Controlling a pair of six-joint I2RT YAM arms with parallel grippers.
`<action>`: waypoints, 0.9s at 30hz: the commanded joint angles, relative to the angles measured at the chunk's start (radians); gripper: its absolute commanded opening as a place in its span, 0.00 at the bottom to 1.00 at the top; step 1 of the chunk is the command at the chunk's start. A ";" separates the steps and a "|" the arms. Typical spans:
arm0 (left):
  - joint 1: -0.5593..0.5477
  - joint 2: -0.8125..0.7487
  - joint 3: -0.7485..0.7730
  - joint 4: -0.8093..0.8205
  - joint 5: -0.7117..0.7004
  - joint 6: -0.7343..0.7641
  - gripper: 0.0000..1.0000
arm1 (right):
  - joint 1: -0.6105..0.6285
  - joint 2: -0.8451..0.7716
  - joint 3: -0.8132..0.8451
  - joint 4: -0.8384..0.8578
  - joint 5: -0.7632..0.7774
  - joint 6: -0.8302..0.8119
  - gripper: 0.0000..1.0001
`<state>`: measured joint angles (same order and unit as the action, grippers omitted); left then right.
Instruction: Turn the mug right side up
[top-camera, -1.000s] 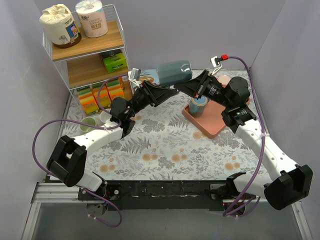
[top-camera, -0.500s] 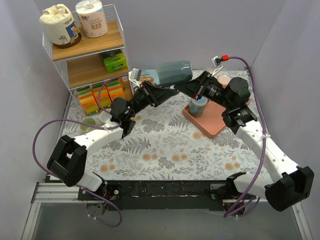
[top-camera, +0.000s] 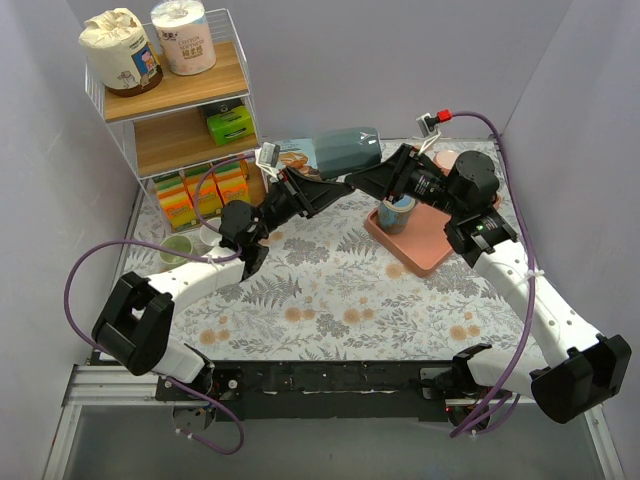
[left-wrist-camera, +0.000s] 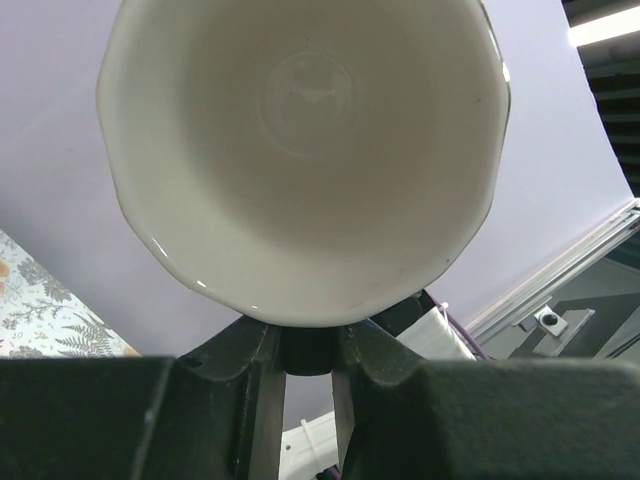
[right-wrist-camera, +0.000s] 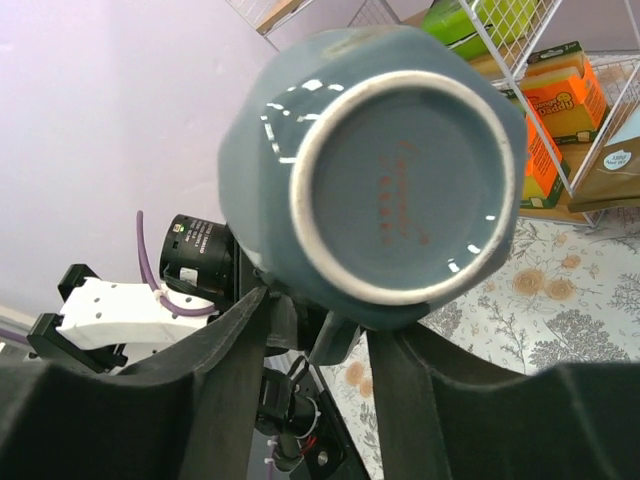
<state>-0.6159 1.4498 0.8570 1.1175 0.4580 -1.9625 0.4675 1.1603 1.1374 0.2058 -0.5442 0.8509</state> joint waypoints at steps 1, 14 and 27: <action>0.016 -0.075 -0.006 0.045 -0.039 0.014 0.00 | 0.003 -0.025 0.073 0.057 -0.007 -0.038 0.54; 0.085 -0.170 -0.013 -0.088 -0.058 0.089 0.00 | 0.002 -0.033 0.090 -0.169 0.055 -0.136 0.77; 0.114 -0.336 0.148 -0.892 -0.254 0.516 0.00 | 0.002 -0.076 0.105 -0.361 0.279 -0.202 0.77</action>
<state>-0.5037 1.1858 0.8982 0.4618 0.3233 -1.6440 0.4671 1.1324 1.1969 -0.1238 -0.3679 0.6857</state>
